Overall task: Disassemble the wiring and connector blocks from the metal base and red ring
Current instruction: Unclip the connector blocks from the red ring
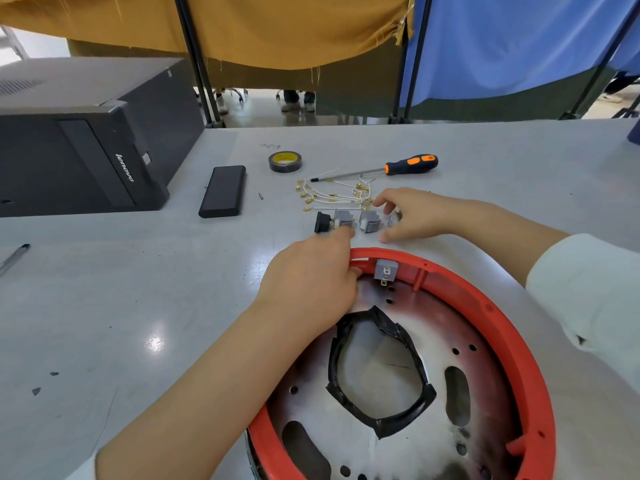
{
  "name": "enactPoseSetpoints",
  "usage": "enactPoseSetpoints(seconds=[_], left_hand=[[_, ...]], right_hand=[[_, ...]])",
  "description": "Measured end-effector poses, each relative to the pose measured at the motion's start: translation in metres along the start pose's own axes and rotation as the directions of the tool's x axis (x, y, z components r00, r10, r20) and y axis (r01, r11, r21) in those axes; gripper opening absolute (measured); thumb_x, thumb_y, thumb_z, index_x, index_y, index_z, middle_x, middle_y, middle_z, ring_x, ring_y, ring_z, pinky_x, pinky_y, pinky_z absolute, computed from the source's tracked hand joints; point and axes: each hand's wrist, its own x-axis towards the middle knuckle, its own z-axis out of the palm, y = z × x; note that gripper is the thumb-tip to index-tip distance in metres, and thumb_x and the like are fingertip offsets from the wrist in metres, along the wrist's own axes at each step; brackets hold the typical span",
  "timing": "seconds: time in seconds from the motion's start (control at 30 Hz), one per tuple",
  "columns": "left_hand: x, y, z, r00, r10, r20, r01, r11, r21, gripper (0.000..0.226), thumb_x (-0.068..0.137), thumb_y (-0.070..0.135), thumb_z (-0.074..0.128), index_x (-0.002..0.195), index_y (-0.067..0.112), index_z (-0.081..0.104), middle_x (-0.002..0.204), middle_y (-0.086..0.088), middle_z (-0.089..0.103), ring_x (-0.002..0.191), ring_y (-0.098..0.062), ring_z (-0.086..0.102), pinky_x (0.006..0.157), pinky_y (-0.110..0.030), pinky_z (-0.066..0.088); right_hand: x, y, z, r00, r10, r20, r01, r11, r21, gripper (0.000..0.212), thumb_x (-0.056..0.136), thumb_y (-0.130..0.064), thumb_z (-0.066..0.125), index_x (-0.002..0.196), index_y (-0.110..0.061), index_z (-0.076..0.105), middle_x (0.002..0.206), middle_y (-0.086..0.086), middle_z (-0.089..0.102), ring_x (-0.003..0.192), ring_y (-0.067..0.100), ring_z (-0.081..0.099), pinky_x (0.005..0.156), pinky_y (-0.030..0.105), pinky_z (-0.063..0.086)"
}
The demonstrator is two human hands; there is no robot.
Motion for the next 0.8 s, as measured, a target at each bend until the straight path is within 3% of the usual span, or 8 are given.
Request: enactPoseSetpoints(seconds=[0.13,0.43,0.6,0.8], left_hand=[[0.001,-0.001,0.001,1.0,0.005,0.003,-0.005,1.0,-0.001,0.049,0.091,0.037,0.048,0.137,0.031,0.035,0.121,-0.005,0.06,0.108,-0.029,0.056,0.08,-0.034,0.044],[0.001,-0.001,0.002,1.0,0.008,0.0,-0.008,1.0,0.002,0.045,0.091,0.038,0.048,0.134,0.031,0.038,0.113,-0.002,0.064,0.102,-0.028,0.059,0.077,-0.035,0.045],[0.0,-0.001,0.002,1.0,0.005,-0.007,-0.005,1.0,0.006,0.043,0.091,0.038,0.048,0.133,0.032,0.039,0.11,-0.002,0.064,0.099,-0.027,0.059,0.069,-0.032,0.04],[-0.001,0.0,0.001,1.0,-0.006,0.01,0.006,1.0,0.005,0.045,0.091,0.039,0.048,0.134,0.033,0.038,0.117,-0.001,0.062,0.105,-0.026,0.058,0.074,-0.031,0.042]], right_hand=[[0.012,-0.002,0.001,0.998,-0.05,0.026,0.051,0.998,-0.047,0.06,0.083,-0.044,0.069,0.135,-0.028,0.044,0.12,0.0,0.047,0.099,0.015,0.045,0.083,0.025,0.033],[0.022,-0.019,0.009,0.994,-0.113,0.0,0.113,0.993,-0.033,0.054,0.086,-0.043,0.066,0.131,-0.019,0.049,0.108,-0.002,0.047,0.095,0.015,0.046,0.081,0.025,0.034],[0.023,-0.023,0.012,0.992,-0.125,-0.027,0.125,0.992,-0.001,0.051,0.087,-0.037,0.067,0.131,-0.018,0.05,0.119,0.003,0.053,0.095,0.014,0.046,0.08,0.023,0.034],[0.02,-0.017,0.005,0.995,-0.1,0.003,0.1,0.993,-0.061,0.052,0.09,-0.03,0.065,0.137,-0.019,0.046,0.132,0.008,0.051,0.102,0.016,0.046,0.081,0.022,0.032]])
